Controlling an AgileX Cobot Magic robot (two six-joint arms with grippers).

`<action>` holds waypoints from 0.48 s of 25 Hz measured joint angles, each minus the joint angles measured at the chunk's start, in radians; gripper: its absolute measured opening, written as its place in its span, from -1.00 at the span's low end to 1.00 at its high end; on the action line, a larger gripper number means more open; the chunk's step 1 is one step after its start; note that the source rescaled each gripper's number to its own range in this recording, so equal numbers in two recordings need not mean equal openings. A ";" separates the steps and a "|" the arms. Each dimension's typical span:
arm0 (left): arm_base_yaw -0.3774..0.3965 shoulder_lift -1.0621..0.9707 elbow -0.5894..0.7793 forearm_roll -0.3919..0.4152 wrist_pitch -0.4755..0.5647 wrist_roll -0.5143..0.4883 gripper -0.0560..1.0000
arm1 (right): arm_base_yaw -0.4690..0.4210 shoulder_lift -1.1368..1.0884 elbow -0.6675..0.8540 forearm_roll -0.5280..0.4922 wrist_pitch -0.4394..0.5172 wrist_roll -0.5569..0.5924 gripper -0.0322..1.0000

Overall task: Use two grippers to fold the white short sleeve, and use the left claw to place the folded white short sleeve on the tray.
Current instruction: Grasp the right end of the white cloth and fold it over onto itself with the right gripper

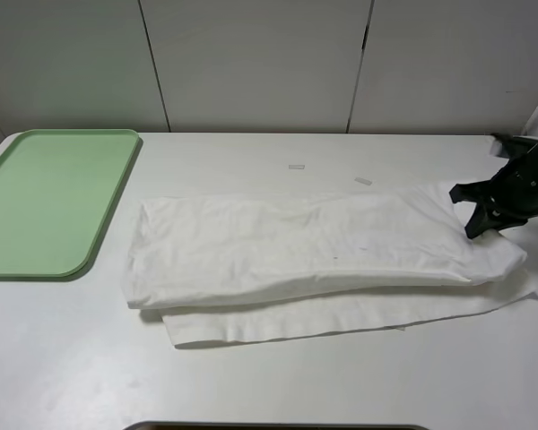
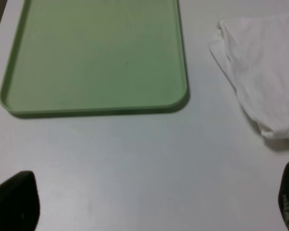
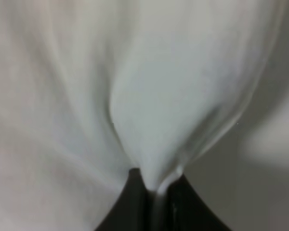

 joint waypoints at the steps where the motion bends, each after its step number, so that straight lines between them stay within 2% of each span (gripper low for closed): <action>1: 0.000 0.000 0.000 0.000 0.000 0.000 1.00 | 0.007 -0.041 0.000 -0.049 -0.002 0.048 -0.82; 8: 0.000 0.000 0.000 0.000 0.000 0.000 1.00 | 0.071 -0.182 0.000 -0.173 0.000 0.243 -0.82; 12: 0.000 0.000 0.000 0.000 0.000 0.000 1.00 | 0.118 -0.218 0.000 -0.193 0.014 0.290 -0.82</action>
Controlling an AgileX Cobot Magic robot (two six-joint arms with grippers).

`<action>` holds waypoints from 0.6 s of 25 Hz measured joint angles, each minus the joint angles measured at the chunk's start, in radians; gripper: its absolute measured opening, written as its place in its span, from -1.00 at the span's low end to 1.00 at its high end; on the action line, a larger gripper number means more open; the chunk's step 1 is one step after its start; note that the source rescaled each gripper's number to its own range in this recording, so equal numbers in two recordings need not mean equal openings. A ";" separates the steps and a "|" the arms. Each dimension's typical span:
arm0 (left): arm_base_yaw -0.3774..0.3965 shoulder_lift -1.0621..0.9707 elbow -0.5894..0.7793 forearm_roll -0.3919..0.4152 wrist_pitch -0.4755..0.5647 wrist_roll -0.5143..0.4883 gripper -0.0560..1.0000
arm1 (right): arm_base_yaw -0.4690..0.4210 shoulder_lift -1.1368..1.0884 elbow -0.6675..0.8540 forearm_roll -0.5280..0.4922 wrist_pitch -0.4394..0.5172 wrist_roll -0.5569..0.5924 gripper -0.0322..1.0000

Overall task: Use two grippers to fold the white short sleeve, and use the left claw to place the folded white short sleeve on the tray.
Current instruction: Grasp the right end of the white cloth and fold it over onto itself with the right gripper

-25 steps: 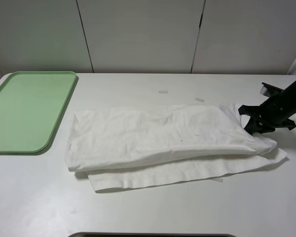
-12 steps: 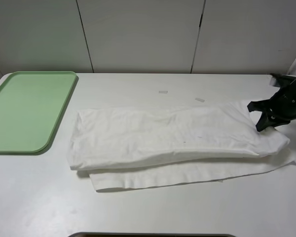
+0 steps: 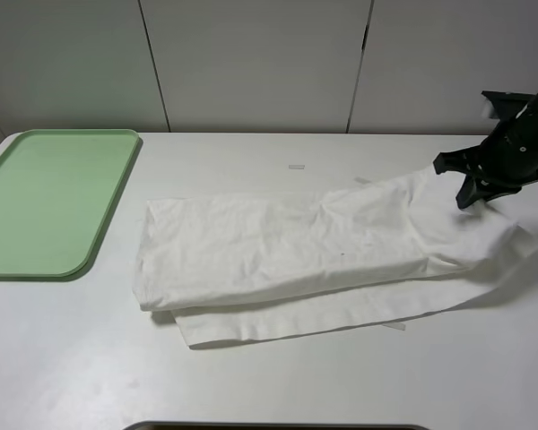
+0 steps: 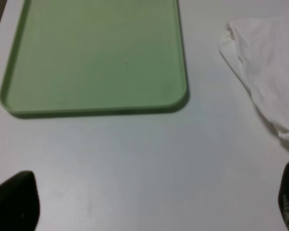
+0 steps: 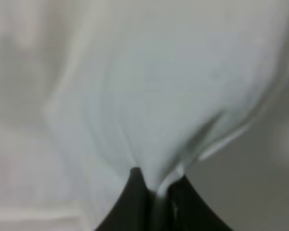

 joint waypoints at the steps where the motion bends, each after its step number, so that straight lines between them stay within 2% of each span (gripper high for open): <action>1: 0.000 0.000 0.000 0.000 0.000 0.000 1.00 | 0.009 -0.001 0.000 0.000 0.004 0.002 -0.82; 9: 0.000 0.000 0.000 0.000 0.000 0.000 1.00 | 0.234 -0.002 0.000 0.010 0.015 0.106 -0.82; 15: 0.000 0.000 0.000 0.000 0.000 0.000 1.00 | 0.297 0.006 0.000 0.045 0.003 0.112 -0.82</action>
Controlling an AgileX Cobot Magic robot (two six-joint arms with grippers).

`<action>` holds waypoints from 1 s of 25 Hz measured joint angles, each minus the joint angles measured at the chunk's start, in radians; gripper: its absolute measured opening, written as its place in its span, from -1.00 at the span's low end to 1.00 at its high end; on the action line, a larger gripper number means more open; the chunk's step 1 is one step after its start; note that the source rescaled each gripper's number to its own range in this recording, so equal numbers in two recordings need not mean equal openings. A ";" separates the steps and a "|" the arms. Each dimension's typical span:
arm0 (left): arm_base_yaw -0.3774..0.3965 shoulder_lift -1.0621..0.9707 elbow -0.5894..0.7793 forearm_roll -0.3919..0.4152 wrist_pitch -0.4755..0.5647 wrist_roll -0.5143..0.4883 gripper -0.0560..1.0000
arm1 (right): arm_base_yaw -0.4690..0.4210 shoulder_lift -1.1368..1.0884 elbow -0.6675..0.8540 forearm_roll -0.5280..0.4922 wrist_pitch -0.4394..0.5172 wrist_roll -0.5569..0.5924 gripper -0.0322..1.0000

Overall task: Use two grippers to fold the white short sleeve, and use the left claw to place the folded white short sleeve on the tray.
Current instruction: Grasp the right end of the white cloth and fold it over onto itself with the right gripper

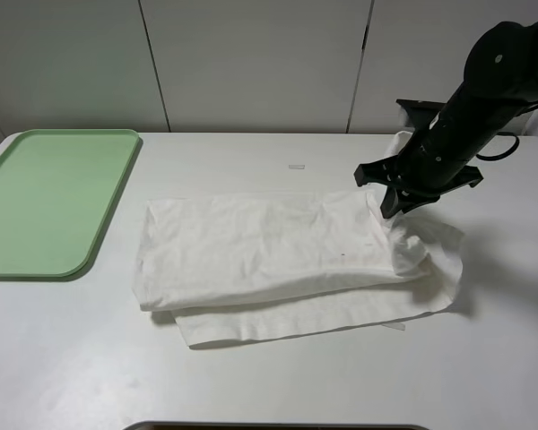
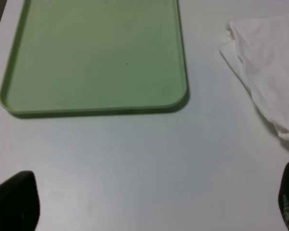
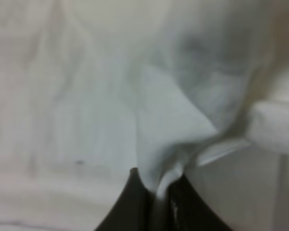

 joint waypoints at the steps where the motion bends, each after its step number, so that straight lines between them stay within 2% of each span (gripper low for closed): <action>1: 0.000 0.000 0.000 0.000 0.000 0.000 1.00 | 0.016 0.005 0.000 0.010 -0.001 0.001 -0.82; 2: 0.000 0.000 0.000 0.000 0.000 0.000 1.00 | 0.067 0.017 0.000 0.023 -0.004 0.002 -0.82; 5: 0.000 0.000 0.000 0.000 0.000 0.000 1.00 | 0.105 0.017 0.000 0.029 -0.014 0.003 -0.82; 25: 0.000 0.000 0.000 0.000 0.000 0.000 1.00 | 0.108 0.017 0.003 0.052 -0.028 0.005 -0.82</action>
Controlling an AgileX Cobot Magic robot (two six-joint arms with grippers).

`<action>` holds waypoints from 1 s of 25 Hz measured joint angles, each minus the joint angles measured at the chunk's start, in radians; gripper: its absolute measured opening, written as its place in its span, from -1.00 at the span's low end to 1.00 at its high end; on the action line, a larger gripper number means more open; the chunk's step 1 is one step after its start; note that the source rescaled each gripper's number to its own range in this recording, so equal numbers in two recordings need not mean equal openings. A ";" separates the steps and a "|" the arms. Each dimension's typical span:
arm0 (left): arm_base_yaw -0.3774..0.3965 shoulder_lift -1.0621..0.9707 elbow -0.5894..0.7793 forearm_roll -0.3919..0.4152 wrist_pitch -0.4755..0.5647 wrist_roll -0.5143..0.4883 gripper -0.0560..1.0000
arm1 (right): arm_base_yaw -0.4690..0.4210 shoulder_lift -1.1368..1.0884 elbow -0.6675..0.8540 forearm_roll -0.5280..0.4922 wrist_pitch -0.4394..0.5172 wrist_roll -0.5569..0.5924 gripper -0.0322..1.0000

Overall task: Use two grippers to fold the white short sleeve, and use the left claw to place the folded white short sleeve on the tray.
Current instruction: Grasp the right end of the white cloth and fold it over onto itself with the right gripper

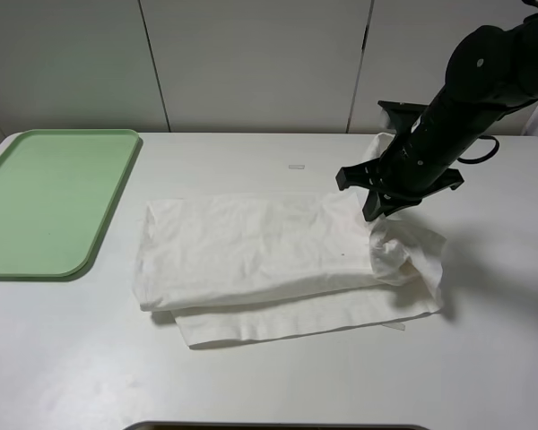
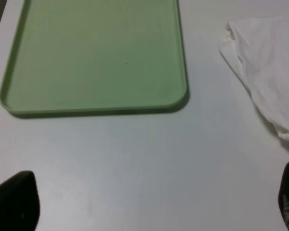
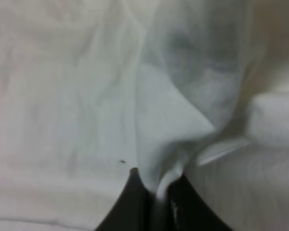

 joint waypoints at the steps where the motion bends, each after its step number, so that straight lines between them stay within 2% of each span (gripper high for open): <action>1: 0.000 0.000 0.000 0.000 0.000 0.000 1.00 | 0.000 0.000 0.000 0.001 0.000 0.000 -0.82; 11: 0.000 0.000 0.000 0.000 0.000 0.000 1.00 | 0.000 0.000 0.000 0.016 0.001 0.000 -0.82; 17: 0.000 0.000 0.000 0.000 0.000 0.000 1.00 | 0.044 0.016 0.000 0.027 -0.003 0.000 -0.82; 25: 0.000 0.000 0.000 0.000 0.000 0.000 1.00 | 0.047 0.082 0.000 0.054 -0.026 0.000 -0.82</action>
